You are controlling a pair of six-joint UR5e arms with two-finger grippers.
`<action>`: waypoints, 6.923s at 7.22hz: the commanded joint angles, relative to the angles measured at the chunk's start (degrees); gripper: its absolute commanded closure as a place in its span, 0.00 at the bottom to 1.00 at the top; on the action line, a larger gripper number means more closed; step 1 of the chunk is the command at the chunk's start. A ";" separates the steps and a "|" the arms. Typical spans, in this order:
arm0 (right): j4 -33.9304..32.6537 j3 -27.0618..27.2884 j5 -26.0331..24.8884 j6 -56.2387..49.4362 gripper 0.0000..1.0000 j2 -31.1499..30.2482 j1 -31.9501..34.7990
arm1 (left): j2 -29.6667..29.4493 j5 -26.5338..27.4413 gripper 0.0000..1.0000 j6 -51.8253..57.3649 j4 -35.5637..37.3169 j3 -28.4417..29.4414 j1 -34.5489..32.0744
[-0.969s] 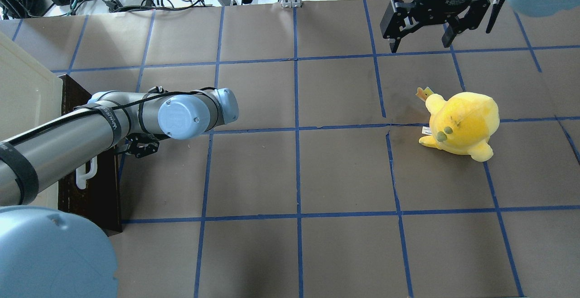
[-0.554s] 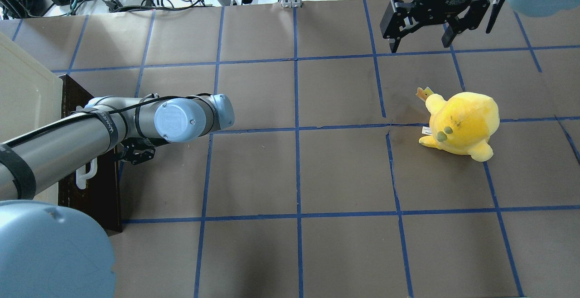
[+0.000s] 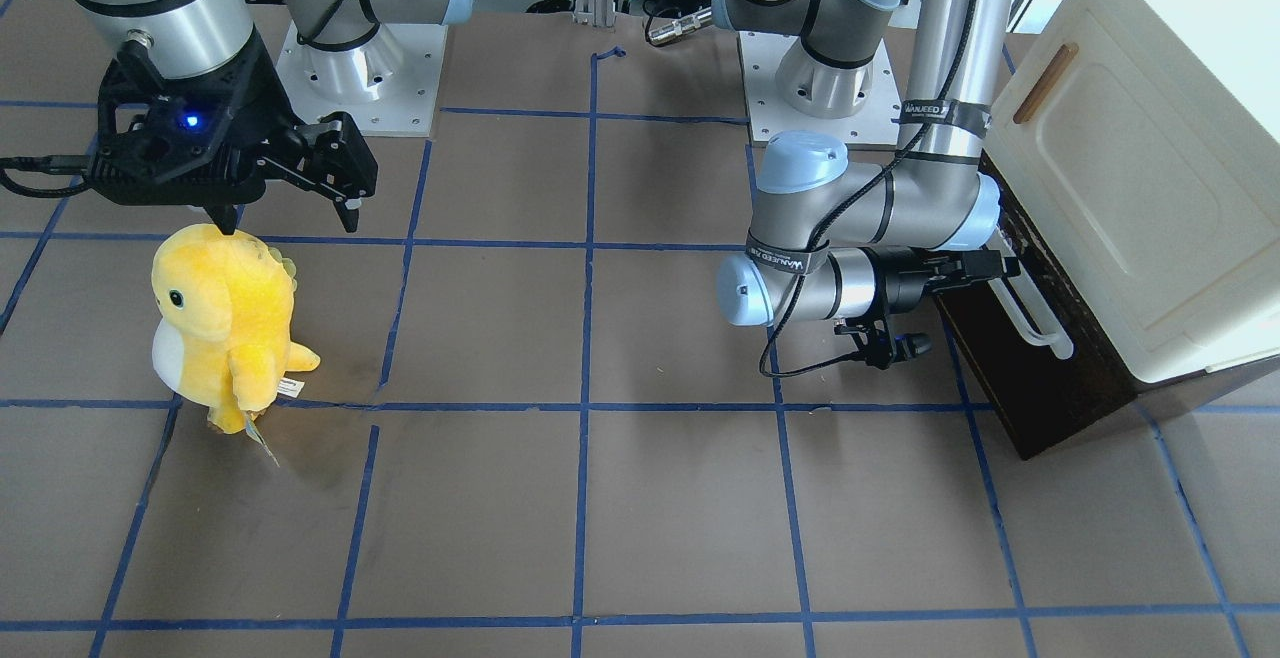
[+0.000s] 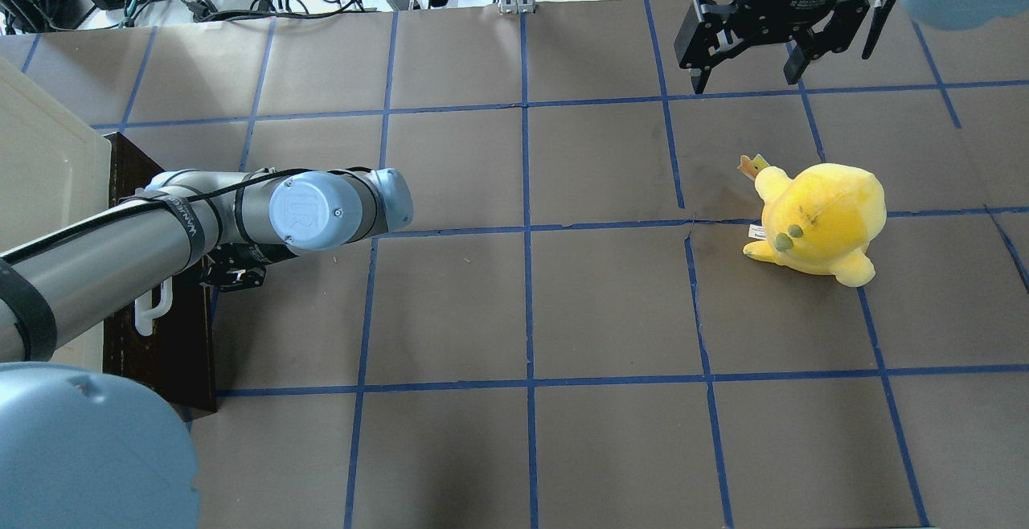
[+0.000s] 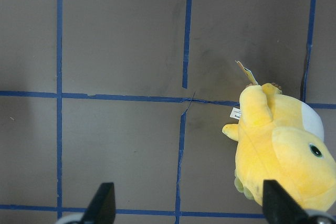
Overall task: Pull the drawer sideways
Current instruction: 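Close the left gripper on the white bar handle, then pull the handle with the left gripper, sliding the drawer out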
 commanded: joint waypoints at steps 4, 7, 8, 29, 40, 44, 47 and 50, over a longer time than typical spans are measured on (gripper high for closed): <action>0.00 0.00 0.02 0.04 0.00 0.00 0.00 | 0.09 0.00 0.77 -2.57 -0.51 0.15 0.00; 0.00 0.00 0.02 0.04 0.00 0.00 0.00 | 0.53 0.09 0.81 -2.57 -0.68 0.41 -0.17; 0.00 0.00 0.02 0.04 0.00 0.00 0.00 | 0.53 0.09 0.81 -2.57 -0.60 0.50 -0.35; 0.00 0.00 0.02 0.04 0.00 0.00 0.00 | -0.26 0.00 0.80 -2.57 -0.42 1.38 -4.21; 0.00 0.00 0.02 -0.05 0.00 0.00 0.00 | -0.70 -0.70 0.80 -2.31 -0.60 3.93 -8.61; 0.00 0.00 0.02 -0.05 0.00 0.00 0.00 | -0.79 -0.62 0.80 -2.31 0.02 4.19 -10.01; 0.00 0.00 0.02 -0.05 0.00 0.00 0.00 | -0.53 -0.70 0.68 -2.31 0.02 4.11 -10.02; 0.00 0.00 0.02 -0.05 0.00 0.00 0.00 | -0.17 -0.96 0.23 -2.22 0.02 4.28 -9.32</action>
